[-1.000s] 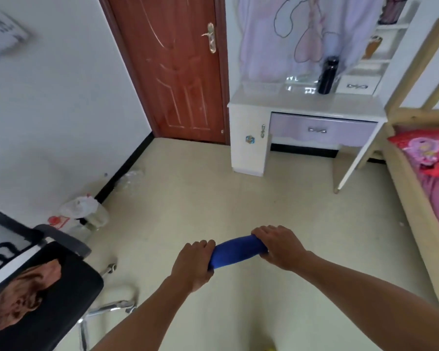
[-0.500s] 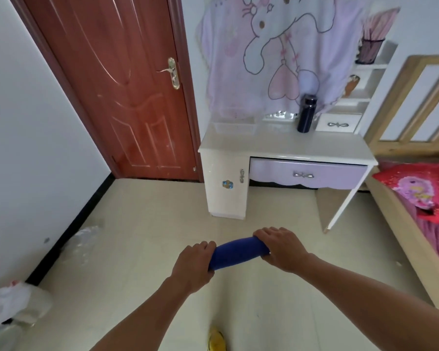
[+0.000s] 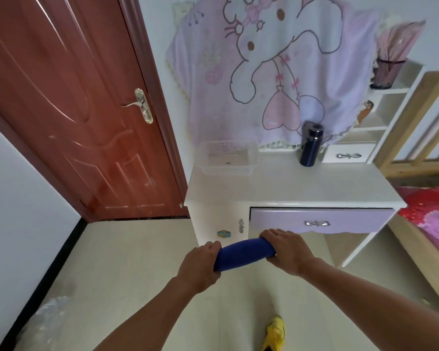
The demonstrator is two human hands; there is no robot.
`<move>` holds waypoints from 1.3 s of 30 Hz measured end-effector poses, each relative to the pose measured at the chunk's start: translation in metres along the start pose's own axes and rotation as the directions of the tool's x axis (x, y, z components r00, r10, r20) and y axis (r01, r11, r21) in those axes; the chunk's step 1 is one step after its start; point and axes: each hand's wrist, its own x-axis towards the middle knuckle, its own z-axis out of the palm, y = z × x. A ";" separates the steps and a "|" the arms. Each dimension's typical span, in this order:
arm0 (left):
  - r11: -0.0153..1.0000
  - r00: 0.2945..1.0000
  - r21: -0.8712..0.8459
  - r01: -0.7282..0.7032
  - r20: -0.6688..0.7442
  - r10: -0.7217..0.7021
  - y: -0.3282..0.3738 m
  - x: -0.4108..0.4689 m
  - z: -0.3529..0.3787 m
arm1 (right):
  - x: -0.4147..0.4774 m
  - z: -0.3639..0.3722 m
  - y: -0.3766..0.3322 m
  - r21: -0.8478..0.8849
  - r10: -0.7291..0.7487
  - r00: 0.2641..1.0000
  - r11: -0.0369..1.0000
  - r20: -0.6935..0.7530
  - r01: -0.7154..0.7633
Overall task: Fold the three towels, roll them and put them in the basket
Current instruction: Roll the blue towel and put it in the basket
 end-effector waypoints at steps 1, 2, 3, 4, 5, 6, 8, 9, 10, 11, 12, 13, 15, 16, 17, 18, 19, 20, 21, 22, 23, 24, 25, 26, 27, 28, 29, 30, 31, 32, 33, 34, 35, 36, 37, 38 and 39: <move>1.000 1.000 -0.015 0.013 0.001 -0.013 -0.012 0.042 0.000 | 0.038 0.005 0.023 0.006 0.004 1.000 1.000 -0.002 -0.004; 0.999 1.000 -0.048 0.025 0.020 -0.024 -0.014 0.053 -0.003 | 0.049 0.004 0.030 0.012 0.008 1.000 1.000 0.013 -0.008; 0.997 0.999 -0.063 0.040 0.021 -0.038 -0.018 0.068 -0.008 | 0.066 0.002 0.036 0.015 0.007 1.000 1.000 0.015 -0.007; 0.993 0.998 -0.103 0.056 0.029 -0.053 -0.023 0.086 -0.012 | 0.084 0.002 0.046 0.043 0.013 1.000 0.999 0.020 -0.014; 0.988 0.997 -0.132 0.078 0.033 -0.074 -0.029 0.109 -0.013 | 0.107 0.003 0.059 0.074 0.021 0.999 0.997 0.027 -0.023; 0.979 0.994 -0.174 0.108 0.042 -0.103 -0.036 0.134 -0.017 | 0.134 0.002 0.073 0.106 0.036 0.998 0.994 0.054 -0.042; 0.948 0.987 -0.272 0.162 0.038 -0.158 -0.047 0.174 -0.031 | 0.181 -0.008 0.090 0.174 0.066 0.991 0.981 0.118 -0.086; 0.929 0.983 -0.323 0.179 0.021 -0.182 -0.055 0.198 -0.039 | 0.213 -0.015 0.102 0.221 0.071 0.987 0.970 0.143 -0.101; 0.911 0.979 -0.365 0.195 0.013 -0.204 -0.059 0.214 -0.045 | 0.236 -0.021 0.110 0.276 0.082 0.982 0.953 0.171 -0.127; 0.891 0.974 -0.402 0.211 0.011 -0.225 -0.064 0.228 -0.051 | 0.258 -0.029 0.116 0.332 0.089 0.977 0.931 0.195 -0.151; 0.867 0.968 -0.441 0.233 0.018 -0.251 -0.070 0.242 -0.056 | 0.282 -0.033 0.122 0.378 0.089 0.971 0.910 0.221 -0.169; 0.848 0.963 -0.471 0.244 0.020 -0.267 -0.074 0.251 -0.059 | 0.300 -0.034 0.125 0.418 0.088 0.967 0.890 0.237 -0.183; 0.806 0.952 -0.526 0.272 0.028 -0.304 -0.091 0.277 -0.064 | 0.341 -0.034 0.133 0.488 0.085 0.957 0.846 0.276 -0.216; 0.791 0.947 -0.542 0.283 0.029 -0.319 -0.100 0.290 -0.067 | 0.360 -0.033 0.136 0.524 0.087 0.954 0.820 0.286 -0.231; 0.784 0.945 -0.552 0.284 0.024 -0.325 -0.109 0.303 -0.070 | 0.378 -0.032 0.139 0.562 0.084 0.955 0.793 0.286 -0.238; 0.775 0.943 -0.561 0.289 0.026 -0.333 -0.118 0.317 -0.073 | 0.395 -0.031 0.141 0.596 0.094 0.955 0.763 0.280 -0.250; 0.770 0.942 -0.568 0.291 0.027 -0.336 -0.128 0.331 -0.074 | 0.413 -0.029 0.144 0.634 0.122 0.953 0.722 0.277 -0.276; 0.758 0.942 -0.584 0.292 0.035 -0.335 -0.138 0.348 -0.076 | 0.433 -0.025 0.147 0.673 0.167 0.943 0.666 0.287 -0.322; 0.742 0.941 -0.604 0.289 0.039 -0.335 -0.143 0.357 -0.075 | 0.443 -0.022 0.148 0.707 0.210 0.928 0.602 0.307 -0.370; 0.726 0.944 -0.627 0.281 0.044 -0.326 -0.157 0.378 -0.077 | 0.468 -0.018 0.153 0.735 0.268 0.904 0.528 0.332 -0.426; 0.721 0.947 -0.636 0.275 0.051 -0.316 -0.164 0.392 -0.076 | 0.484 -0.015 0.156 0.757 0.320 0.875 0.445 0.365 -0.478; 0.719 0.948 -0.637 0.278 0.061 -0.312 -0.169 0.405 -0.078 | 0.500 -0.015 0.158 0.775 0.363 0.847 0.368 0.390 -0.514; 0.712 0.947 -0.642 0.284 0.072 -0.313 -0.174 0.419 -0.078 | 0.515 -0.014 0.161 0.792 0.399 0.826 0.305 0.398 -0.529; 0.701 0.945 -0.649 0.297 0.094 -0.313 -0.180 0.434 -0.078 | 0.532 -0.010 0.164 0.806 0.439 0.804 0.249 0.401 -0.537; 0.685 0.942 -0.660 0.308 0.112 -0.316 -0.184 0.448 -0.077 | 0.546 -0.006 0.167 0.819 0.478 0.785 0.205 0.393 -0.535; 0.666 0.935 -0.669 0.330 0.137 -0.326 -0.189 0.462 -0.074 | 0.559 0.000 0.169 0.826 0.519 0.760 0.167 0.391 -0.539; 0.649 0.927 -0.675 0.352 0.156 -0.341 -0.191 0.472 -0.071 | 0.569 0.005 0.171 0.829 0.553 0.738 0.141 0.388 -0.541; 0.638 0.917 -0.670 0.380 0.180 -0.356 -0.194 0.483 -0.067 | 0.579 0.013 0.174 0.824 0.583 0.712 0.120 0.393 -0.554; 0.638 0.908 -0.657 0.401 0.195 -0.370 -0.194 0.489 -0.064 | 0.586 0.019 0.175 0.818 0.605 0.693 0.114 0.393 -0.563; 0.640 0.898 -0.639 0.427 0.216 -0.383 -0.194 0.495 -0.059 | 0.593 0.026 0.177 0.806 0.618 0.678 0.117 0.398 -0.580; 0.645 0.888 -0.617 0.452 0.239 -0.394 -0.195 0.500 -0.054 | 0.599 0.033 0.180 0.792 0.624 0.672 0.136 0.398 -0.595; 0.653 0.874 -0.584 0.481 0.267 -0.406 -0.197 0.506 -0.048 | 0.608 0.042 0.182 0.769 0.625 0.671 0.170 0.399 -0.616; 0.671 0.866 -0.549 0.499 0.285 -0.411 -0.199 0.510 -0.043 | 0.615 0.049 0.184 0.745 0.617 0.683 0.223 0.392 -0.629; 0.687 0.858 -0.514 0.513 0.302 -0.415 -0.200 0.514 -0.038 | 0.623 0.057 0.185 0.713 0.595 0.703 0.288 0.391 -0.640; 0.708 0.857 -0.484 0.515 0.308 -0.413 -0.201 0.516 -0.033 | 0.630 0.065 0.185 0.681 0.566 0.724 0.350 0.393 -0.643; 0.737 0.861 -0.447 0.507 0.311 -0.404 -0.201 0.516 -0.032 | 0.635 0.070 0.184 0.652 0.536 0.744 0.406 0.399 -0.641; 0.767 0.863 -0.403 0.499 0.308 -0.400 -0.201 0.516 -0.028 | 0.641 0.080 0.182 0.625 0.502 0.761 0.452 0.411 -0.636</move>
